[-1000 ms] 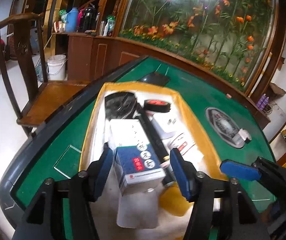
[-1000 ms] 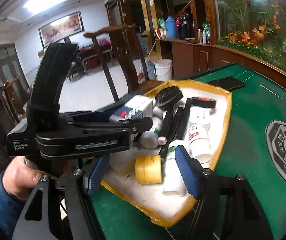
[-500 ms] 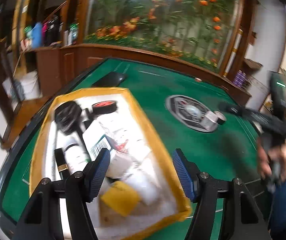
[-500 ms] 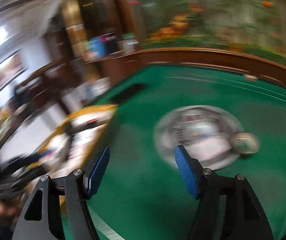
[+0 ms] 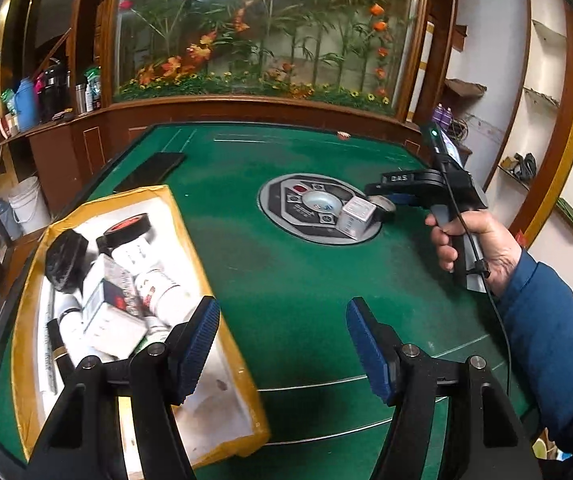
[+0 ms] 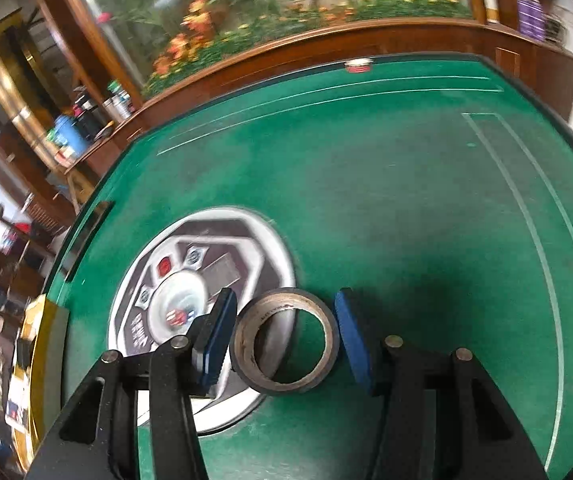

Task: Organize rigid objects
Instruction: 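Move both tools back over the white box and white tape roll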

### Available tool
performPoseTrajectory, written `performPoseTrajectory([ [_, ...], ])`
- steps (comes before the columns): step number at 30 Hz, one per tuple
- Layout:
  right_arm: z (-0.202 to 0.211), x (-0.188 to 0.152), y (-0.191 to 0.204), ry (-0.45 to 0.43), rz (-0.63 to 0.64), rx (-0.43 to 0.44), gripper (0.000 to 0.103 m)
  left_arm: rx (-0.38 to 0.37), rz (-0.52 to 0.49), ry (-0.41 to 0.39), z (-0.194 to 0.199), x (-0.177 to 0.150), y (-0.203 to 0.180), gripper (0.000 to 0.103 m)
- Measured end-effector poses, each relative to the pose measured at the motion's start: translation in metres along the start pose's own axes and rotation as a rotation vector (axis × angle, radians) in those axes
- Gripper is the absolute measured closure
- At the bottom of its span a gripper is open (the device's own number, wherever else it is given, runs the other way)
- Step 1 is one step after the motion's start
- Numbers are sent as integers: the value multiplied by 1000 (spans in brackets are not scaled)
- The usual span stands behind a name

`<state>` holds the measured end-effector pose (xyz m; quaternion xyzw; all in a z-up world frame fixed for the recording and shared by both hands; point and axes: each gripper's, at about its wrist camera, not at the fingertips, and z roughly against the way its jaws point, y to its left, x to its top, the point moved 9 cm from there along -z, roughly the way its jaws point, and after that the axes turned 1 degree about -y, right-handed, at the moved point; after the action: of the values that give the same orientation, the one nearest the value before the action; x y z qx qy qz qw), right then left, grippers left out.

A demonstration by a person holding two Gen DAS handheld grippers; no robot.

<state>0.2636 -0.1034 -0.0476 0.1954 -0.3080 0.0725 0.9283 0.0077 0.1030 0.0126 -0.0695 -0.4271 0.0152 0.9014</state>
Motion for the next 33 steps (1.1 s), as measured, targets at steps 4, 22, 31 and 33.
performPoseTrajectory([
  [4,-7,-11,32,47,78,101,52,-5,1,15,-5,-2,-7,33],
  [22,92,-88,109,62,305,261,42,-37,-72,97,-35,2,-24,25],
  [31,80,-87,87,118,134,328,42,2,-166,219,-88,15,-39,25],
  [33,83,-89,87,115,128,336,42,-4,-188,246,-100,14,-40,25],
])
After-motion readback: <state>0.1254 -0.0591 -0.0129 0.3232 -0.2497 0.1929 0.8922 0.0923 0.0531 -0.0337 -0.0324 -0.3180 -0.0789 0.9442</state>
